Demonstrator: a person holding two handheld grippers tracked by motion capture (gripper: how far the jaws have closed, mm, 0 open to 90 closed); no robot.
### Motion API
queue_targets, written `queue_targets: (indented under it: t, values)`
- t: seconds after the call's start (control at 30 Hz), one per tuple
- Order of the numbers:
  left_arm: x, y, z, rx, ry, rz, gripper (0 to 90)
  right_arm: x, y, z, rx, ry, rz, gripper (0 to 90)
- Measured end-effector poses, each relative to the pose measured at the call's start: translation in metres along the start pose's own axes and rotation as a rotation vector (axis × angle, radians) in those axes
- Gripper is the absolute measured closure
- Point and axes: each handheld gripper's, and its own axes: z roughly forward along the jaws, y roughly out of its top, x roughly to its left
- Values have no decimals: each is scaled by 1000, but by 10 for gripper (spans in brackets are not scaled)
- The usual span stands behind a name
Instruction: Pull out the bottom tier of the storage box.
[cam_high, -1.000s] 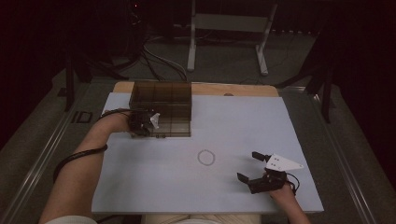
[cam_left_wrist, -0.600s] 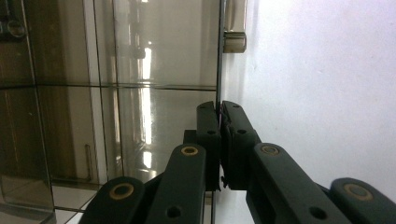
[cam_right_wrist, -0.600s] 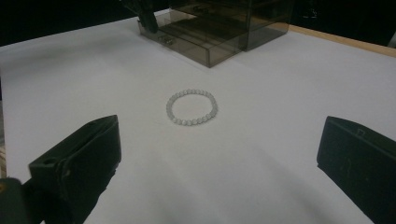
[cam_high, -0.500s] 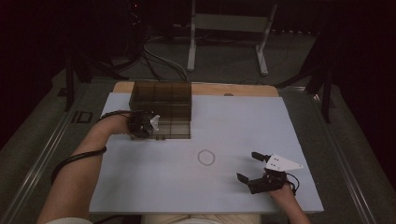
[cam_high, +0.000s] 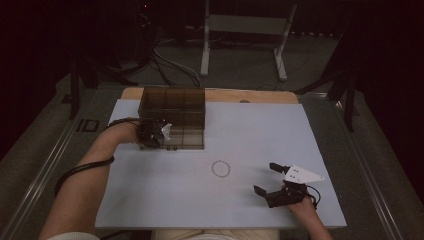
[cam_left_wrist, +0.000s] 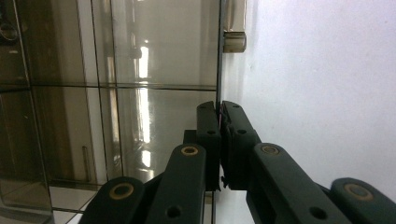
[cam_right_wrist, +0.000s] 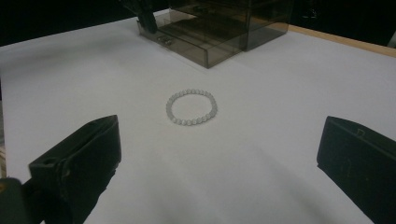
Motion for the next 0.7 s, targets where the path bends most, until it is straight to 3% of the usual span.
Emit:
queue_targets:
  t: [0.7]
  values:
    - [2, 1, 0, -17, -11, -18, 886, 0, 0, 0, 5, 4, -3, 0]
